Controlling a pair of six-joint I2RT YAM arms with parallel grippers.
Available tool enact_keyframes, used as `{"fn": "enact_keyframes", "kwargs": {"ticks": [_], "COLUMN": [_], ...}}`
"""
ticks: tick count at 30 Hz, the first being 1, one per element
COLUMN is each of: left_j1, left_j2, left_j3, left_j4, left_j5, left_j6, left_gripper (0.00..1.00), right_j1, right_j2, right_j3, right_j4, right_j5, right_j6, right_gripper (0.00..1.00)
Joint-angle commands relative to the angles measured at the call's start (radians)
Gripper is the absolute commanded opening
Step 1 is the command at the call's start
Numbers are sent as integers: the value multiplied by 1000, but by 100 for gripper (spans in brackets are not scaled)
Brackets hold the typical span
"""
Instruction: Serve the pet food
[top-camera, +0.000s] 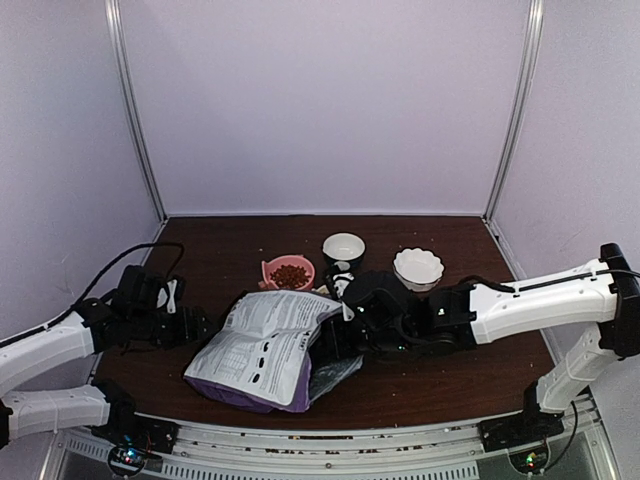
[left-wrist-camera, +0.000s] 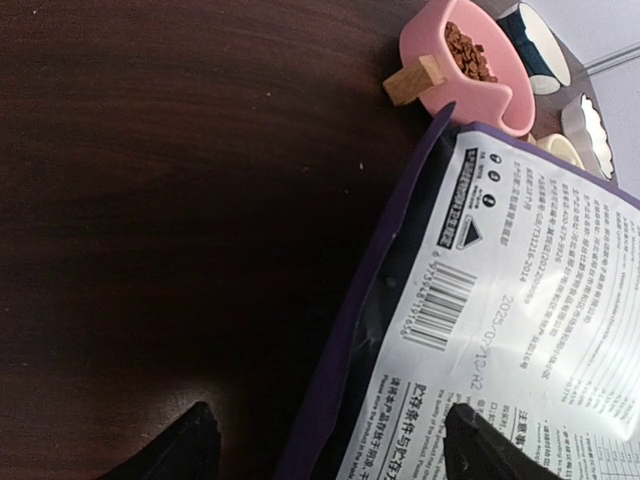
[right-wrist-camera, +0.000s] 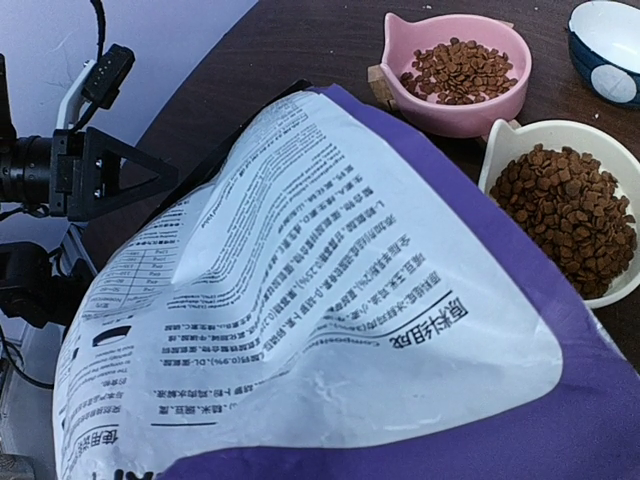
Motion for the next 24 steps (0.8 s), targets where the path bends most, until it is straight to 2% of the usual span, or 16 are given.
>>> {"fn": "enact_keyframes", "kwargs": {"ticks": [1, 11, 19, 21, 24], "left_j1": [7, 8, 8, 8, 7], "left_j2": [-2, 94, 177, 202, 229], "left_j3": [-13, -72, -79, -83, -85], "left_j4": [82, 186, 238, 253, 277], "left_j5": [28, 69, 98, 108, 123], "left_j6": [-11, -28, -14, -13, -13], "left_gripper": [79, 61, 38, 30, 12], "right_j1": [1, 1, 0, 1, 0], "right_j2": [-30, -22, -32, -25, 0], "right_j3": [0, 5, 21, 26, 33], "right_j4": [16, 24, 32, 37, 38], "right_j5": [38, 43, 84, 94, 137], "right_j6": [-16, -12, -43, -56, -58], "right_gripper": [0, 0, 0, 0, 0]}}
